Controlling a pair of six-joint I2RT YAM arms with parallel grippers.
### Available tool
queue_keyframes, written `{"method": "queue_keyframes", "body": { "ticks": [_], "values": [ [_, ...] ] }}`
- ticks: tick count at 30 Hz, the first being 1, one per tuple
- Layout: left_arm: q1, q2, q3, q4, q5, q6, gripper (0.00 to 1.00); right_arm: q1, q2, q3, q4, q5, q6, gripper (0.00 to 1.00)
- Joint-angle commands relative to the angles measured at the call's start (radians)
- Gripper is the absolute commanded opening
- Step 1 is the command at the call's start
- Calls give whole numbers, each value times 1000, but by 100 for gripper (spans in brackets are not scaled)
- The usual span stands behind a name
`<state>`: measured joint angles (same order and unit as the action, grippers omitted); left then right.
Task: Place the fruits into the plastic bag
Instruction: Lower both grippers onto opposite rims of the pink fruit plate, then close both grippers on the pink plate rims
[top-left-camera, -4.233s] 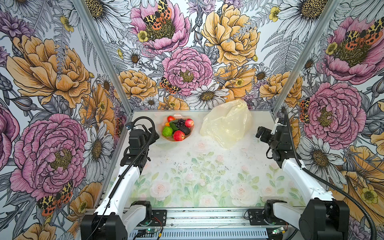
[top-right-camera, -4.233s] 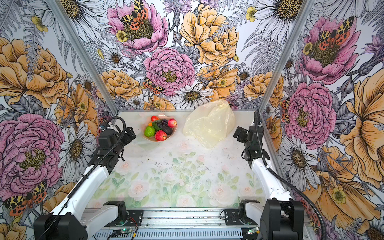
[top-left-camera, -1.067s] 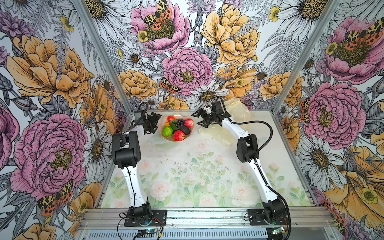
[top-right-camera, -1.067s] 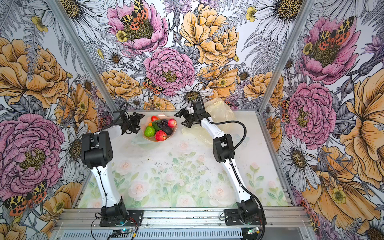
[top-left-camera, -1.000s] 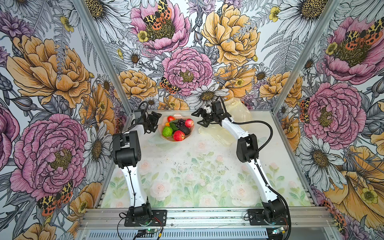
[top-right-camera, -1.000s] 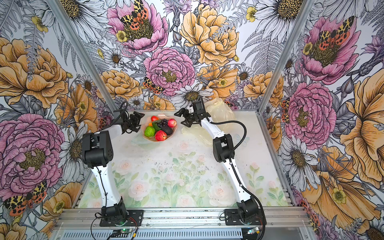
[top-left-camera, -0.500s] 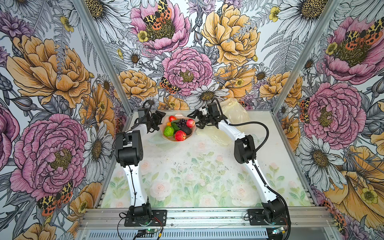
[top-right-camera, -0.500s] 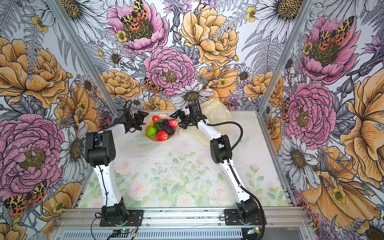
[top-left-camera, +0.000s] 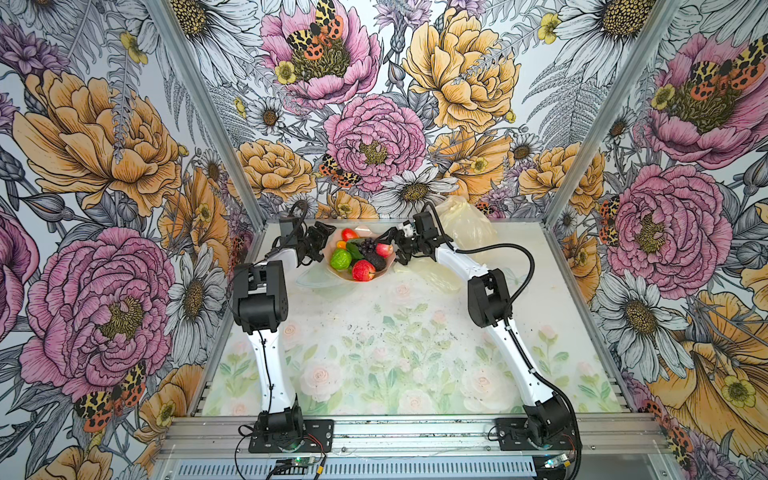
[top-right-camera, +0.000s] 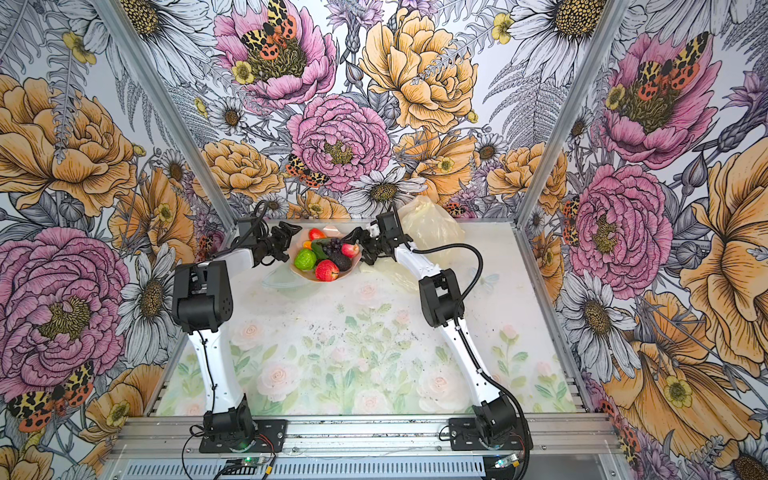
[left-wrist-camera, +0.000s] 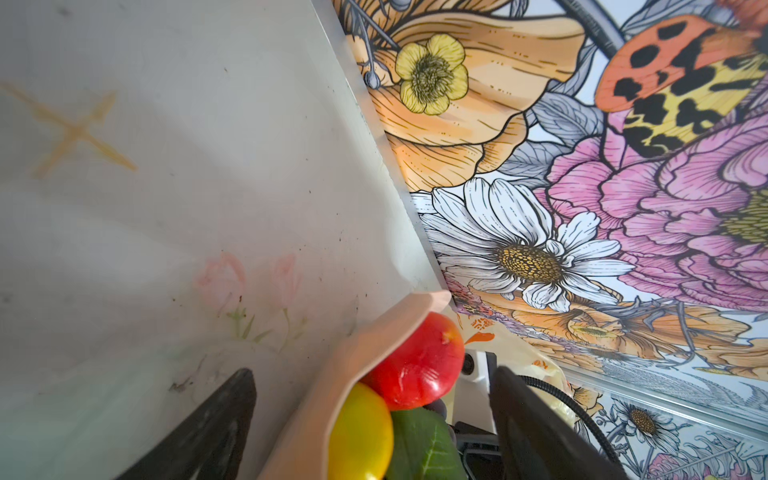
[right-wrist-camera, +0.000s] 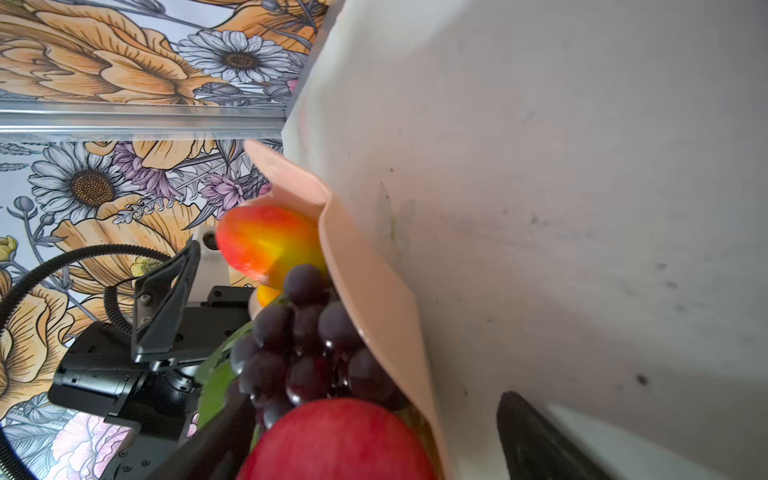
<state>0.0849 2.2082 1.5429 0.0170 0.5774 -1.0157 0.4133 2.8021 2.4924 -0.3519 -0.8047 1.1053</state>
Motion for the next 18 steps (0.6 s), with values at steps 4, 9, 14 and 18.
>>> {"method": "queue_keyframes", "body": {
  "ticks": [4,9,14,18],
  "values": [
    [-16,-26,-33,41,45,-4,89,5,-112,-57,8,9,-47,93],
    [-15,-42,-66,56,55,-3,89,6,-153,-90,8,18,-67,93],
    [-12,-54,-100,83,73,-7,75,8,-177,-101,7,24,-68,93],
    [-8,-65,-127,96,78,-7,75,12,-195,-130,7,25,-76,93]
  ]
}}
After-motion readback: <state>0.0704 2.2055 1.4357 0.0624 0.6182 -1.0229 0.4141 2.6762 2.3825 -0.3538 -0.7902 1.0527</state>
